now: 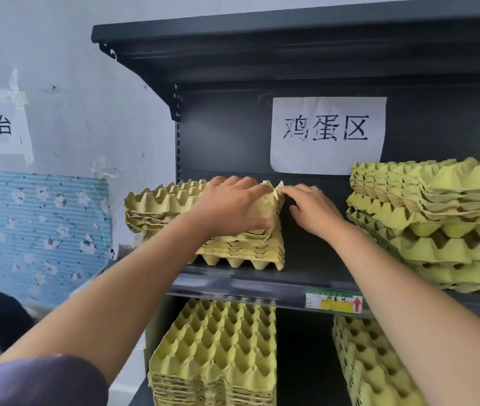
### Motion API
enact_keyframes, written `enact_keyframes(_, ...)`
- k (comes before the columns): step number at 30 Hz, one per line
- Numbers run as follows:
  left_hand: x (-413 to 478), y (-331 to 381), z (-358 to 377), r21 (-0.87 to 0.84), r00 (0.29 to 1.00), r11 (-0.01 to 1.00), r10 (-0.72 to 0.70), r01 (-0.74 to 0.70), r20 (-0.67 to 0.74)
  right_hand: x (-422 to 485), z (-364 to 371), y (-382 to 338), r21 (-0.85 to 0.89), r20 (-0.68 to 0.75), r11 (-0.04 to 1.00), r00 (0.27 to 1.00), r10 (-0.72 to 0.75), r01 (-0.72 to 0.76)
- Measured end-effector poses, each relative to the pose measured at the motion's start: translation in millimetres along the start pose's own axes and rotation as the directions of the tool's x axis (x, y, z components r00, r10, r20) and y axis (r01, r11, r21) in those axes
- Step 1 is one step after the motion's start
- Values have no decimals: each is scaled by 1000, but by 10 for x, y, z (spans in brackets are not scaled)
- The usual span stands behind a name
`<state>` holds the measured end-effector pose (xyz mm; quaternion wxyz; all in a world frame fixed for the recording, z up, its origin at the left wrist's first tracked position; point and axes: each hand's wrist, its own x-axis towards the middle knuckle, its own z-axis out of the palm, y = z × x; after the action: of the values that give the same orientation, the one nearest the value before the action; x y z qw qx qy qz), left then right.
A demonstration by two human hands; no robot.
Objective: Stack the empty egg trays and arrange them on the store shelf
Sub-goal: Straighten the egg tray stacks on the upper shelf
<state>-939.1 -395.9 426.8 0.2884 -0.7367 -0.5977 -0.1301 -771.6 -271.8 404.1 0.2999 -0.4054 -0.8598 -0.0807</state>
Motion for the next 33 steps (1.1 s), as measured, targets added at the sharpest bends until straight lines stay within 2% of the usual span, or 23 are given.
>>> enact_keyframes(2, 96, 213, -11, 94, 999, 995, 13, -16, 41, 9, 95, 137, -41, 97, 999, 995, -20, 24)
enact_keyframes(5, 200, 471, 60, 251, 985, 967, -92, 53, 147, 77, 204, 295, -28, 126, 998, 991, -45, 49)
enact_keyframes(8, 222, 622, 153, 352, 977, 926, -184, 136, 106, 178, 288, 367, -17, 111, 995, 989, -95, 97)
enact_keyframes(14, 212, 636, 129, 319, 981, 933, -190, 169, 37, 304, 366, 418, 55, 68, 984, 983, -172, 168)
enact_keyframes(17, 170, 528, 54, 338, 985, 926, -172, 168, -20, 371, 395, 434, 41, 48, 980, 980, -195, 193)
enact_keyframes(20, 122, 476, 40, 366, 984, 916, -178, 167, -5, 460, 411, 387, 6, 24, 978, 978, -208, 208)
enact_keyframes(25, -2, 375, 26, 434, 987, 888, -161, 153, -18, 507, 398, 194, -42, -119, 958, 951, -286, 283)
enact_keyframes(30, -184, 203, -146, 486, 967, 840, -250, 241, -49, 437, 320, 15, -59, -235, 924, 895, -380, 377)
enact_keyframes(33, -311, 71, -243, 459, 943, 837, -331, 299, -10, 384, 271, -158, -84, -277, 909, 867, -415, 408)
